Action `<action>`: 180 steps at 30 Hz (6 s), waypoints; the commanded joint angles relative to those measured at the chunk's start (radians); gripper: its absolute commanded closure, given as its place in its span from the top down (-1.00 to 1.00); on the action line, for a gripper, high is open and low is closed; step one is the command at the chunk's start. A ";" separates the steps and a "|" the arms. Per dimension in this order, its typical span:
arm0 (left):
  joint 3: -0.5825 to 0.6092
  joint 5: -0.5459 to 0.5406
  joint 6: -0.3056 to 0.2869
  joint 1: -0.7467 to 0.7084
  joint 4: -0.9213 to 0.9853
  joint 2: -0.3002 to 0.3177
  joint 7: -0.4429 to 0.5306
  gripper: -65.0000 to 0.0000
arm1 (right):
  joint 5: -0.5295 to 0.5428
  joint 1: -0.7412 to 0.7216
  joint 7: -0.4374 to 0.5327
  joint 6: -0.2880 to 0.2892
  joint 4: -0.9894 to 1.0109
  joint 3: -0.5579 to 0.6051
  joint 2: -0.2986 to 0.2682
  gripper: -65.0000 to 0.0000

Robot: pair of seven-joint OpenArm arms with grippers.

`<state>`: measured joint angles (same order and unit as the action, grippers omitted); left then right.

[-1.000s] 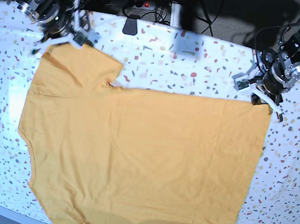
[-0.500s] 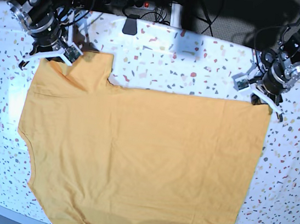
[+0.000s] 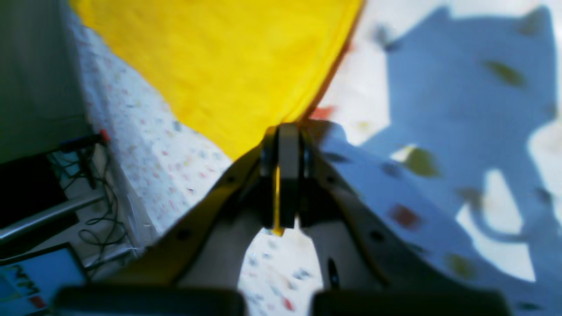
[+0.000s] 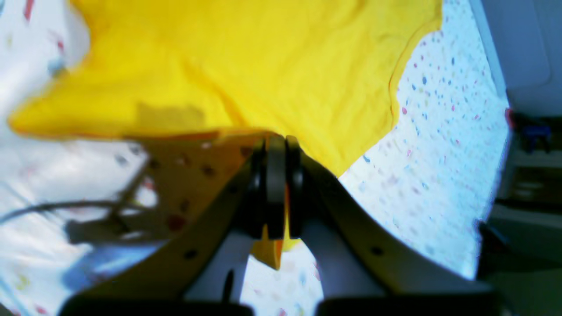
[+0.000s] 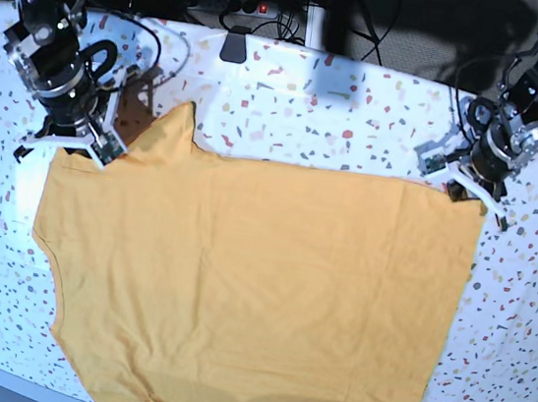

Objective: Fold the T-shirt properly
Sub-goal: 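Drag the held shirt edge away from the robot with both grippers, then release and reposition both grippers along the shirt's edge, then grasp the shirt edge with both grippers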

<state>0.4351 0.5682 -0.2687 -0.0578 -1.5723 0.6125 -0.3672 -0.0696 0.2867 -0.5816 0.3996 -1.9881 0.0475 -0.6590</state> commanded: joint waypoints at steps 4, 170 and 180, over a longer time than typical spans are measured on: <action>-0.006 -0.003 0.015 0.071 -0.011 0.014 0.064 -1.00 | 0.025 -0.076 0.017 -0.011 0.049 -0.007 0.002 -1.00; -0.006 -0.214 0.336 0.741 0.774 -0.365 0.182 -1.00 | -0.027 -1.248 0.321 0.033 1.325 0.174 0.313 0.17; -0.006 -0.215 0.456 0.747 0.774 -0.365 0.210 -0.24 | 0.069 -1.248 0.320 0.033 1.325 0.174 0.313 0.17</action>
<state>0.4339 0.3462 0.1688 0.6514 -0.7826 0.2405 -0.1795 -0.0143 -0.9161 -0.2878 0.4496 -0.6476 0.2287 -0.3382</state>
